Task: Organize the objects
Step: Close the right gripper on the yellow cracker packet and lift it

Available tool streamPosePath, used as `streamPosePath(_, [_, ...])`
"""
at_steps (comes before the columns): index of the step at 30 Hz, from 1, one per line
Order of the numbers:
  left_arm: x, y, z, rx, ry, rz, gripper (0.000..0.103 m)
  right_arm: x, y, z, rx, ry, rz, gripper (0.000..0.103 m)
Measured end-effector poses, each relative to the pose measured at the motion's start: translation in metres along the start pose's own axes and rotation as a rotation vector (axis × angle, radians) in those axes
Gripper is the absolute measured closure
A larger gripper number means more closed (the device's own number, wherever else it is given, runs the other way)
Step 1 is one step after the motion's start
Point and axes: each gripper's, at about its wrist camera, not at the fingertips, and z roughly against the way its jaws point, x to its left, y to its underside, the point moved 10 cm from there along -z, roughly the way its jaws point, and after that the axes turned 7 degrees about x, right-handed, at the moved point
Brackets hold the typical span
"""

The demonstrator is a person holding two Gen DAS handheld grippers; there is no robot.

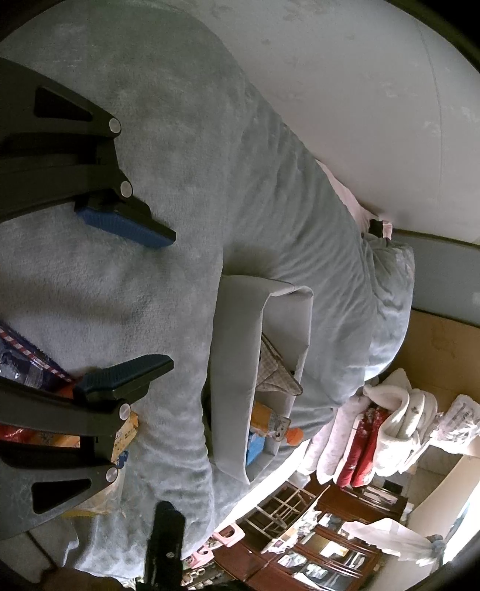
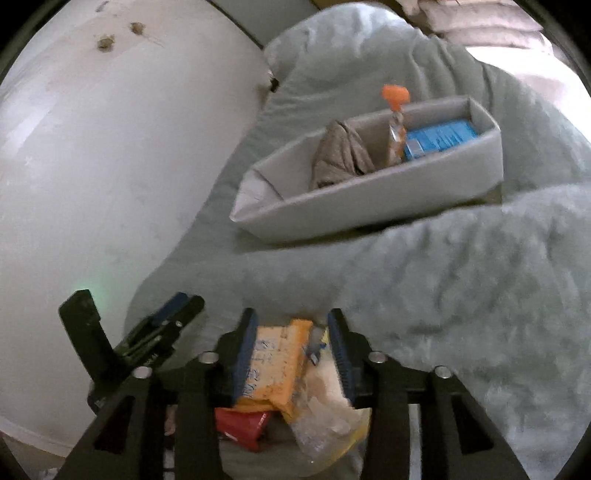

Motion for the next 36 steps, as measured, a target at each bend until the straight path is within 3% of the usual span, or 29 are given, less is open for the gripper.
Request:
streamPosePath(1, [0.000,0.001,0.000,0.000,0.000,0.000,0.043,0.000,0.002,-0.004,0.018,-0.008,-0.003,0.040])
streamPosePath(8, [-0.001,0.001,0.000,-0.006,0.005,0.001,0.042,0.020,0.015,-0.026,0.135,0.038,0.081,0.038])
streamPosePath(15, [-0.001,0.002,-0.001,-0.007,0.008,0.000,0.042,0.037,0.045,-0.075,0.350,0.201,0.232,0.030])
streamPosePath(16, [-0.001,0.002,-0.001,-0.007,0.007,-0.002,0.042,0.039,0.046,-0.077,0.357,0.196,0.242,0.025])
streamPosePath(23, [-0.001,0.002,-0.001,-0.007,0.007,-0.001,0.042,0.045,0.052,-0.078,0.384,0.189,0.275,0.024])
streamPosePath(28, [-0.001,0.002,-0.003,-0.004,-0.001,-0.008,0.041,0.048,0.052,-0.089,0.418,0.200,0.326,0.013])
streamPosePath(33, [-0.002,0.002,-0.004,-0.002,-0.007,-0.015,0.040,0.049,0.055,-0.096,0.442,0.189,0.364,0.013])
streamPosePath(36, [-0.002,0.002,-0.004,-0.002,-0.007,-0.015,0.040,0.044,0.049,-0.091,0.410,0.150,0.329,0.019])
